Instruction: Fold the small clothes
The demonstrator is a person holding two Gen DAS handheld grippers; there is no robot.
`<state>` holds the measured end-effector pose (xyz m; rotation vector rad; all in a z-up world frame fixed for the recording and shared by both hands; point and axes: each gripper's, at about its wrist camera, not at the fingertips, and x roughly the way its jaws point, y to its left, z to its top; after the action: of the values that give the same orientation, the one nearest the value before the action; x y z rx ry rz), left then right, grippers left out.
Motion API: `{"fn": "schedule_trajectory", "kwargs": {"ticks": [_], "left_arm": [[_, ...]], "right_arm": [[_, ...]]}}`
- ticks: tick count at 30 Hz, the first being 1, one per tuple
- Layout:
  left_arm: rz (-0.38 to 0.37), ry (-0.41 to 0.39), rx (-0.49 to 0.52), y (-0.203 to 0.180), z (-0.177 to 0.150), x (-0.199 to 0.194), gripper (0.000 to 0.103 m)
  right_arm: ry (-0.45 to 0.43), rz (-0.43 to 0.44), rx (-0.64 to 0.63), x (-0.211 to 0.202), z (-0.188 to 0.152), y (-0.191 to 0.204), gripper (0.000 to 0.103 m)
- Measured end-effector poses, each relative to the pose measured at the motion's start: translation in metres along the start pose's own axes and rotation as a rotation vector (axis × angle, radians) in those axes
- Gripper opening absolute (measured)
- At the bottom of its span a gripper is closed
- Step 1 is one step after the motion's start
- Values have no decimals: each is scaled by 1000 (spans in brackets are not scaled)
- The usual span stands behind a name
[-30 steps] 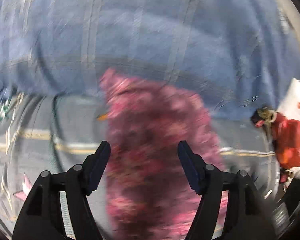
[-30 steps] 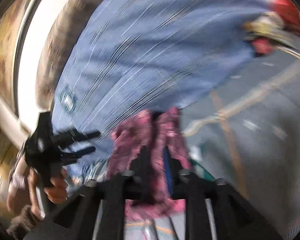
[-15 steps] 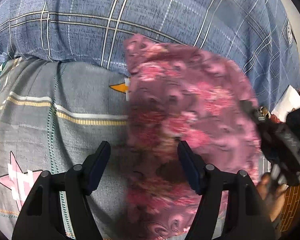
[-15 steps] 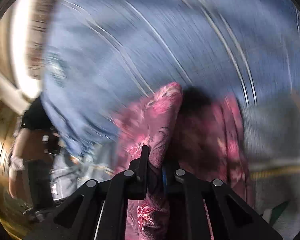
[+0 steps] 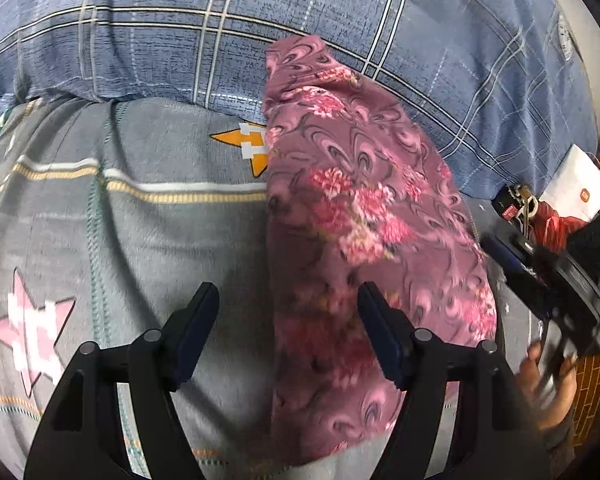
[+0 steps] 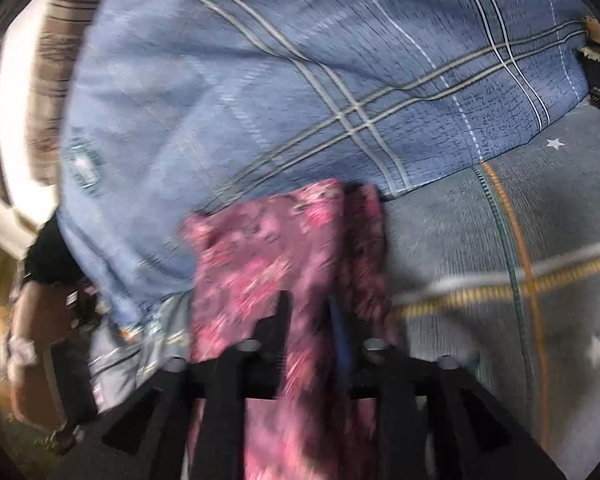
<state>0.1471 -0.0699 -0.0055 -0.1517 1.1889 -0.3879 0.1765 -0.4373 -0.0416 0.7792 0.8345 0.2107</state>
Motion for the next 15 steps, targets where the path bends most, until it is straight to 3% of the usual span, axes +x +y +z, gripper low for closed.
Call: {"fn": "schedule_trajectory", "kwargs": {"ticks": [2, 4, 6, 7, 10, 11, 13, 15], "left_arm": [[13, 0, -2, 0, -9, -3, 72], [21, 31, -6, -2, -16, 2, 72], [17, 60, -12, -6, -15, 8, 72], [21, 61, -8, -7, -21, 8, 72], [35, 68, 10, -13, -29, 10, 72], [45, 74, 13, -15, -31, 9, 72], [62, 71, 31, -19, -36, 6, 72], [66, 68, 43, -23, -38, 6, 72]], "right_arm": [[13, 62, -20, -16, -17, 1, 49], [68, 68, -51, -12, -33, 5, 50], [155, -10, -127, -2, -48, 13, 9], [153, -33, -173, -4, -51, 19, 9], [2, -9, -204, -29, -43, 27, 8], [-2, -53, -198, -27, -39, 24, 9], [102, -147, -167, -10, -41, 9, 10], [105, -115, -124, -13, -44, 4, 17]]}}
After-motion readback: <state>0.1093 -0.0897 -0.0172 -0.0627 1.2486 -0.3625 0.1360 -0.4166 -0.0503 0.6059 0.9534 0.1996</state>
